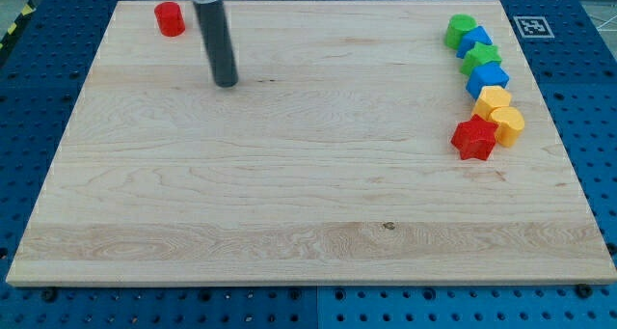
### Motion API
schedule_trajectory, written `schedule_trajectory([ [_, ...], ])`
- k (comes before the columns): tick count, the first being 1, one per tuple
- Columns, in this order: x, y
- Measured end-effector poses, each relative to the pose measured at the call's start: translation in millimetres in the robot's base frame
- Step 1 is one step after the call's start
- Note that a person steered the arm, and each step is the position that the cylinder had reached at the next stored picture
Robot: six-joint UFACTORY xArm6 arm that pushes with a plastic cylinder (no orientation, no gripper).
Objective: Point your arm towards top right
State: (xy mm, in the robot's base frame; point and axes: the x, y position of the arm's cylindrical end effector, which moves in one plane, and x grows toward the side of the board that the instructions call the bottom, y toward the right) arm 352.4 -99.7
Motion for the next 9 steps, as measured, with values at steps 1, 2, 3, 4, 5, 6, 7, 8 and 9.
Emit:
schedule_trajectory([
  [1, -38.6, 26.7],
  [2, -79.7, 50.6],
  [3, -96.1, 100.5],
  [4, -96.1, 164.0],
  [5, -96.1, 208.8],
  [6, -96.1, 210.1],
  [7, -108.3, 222.3],
  [8, -112.5, 258.2],
  [9, -112.5, 292.0],
])
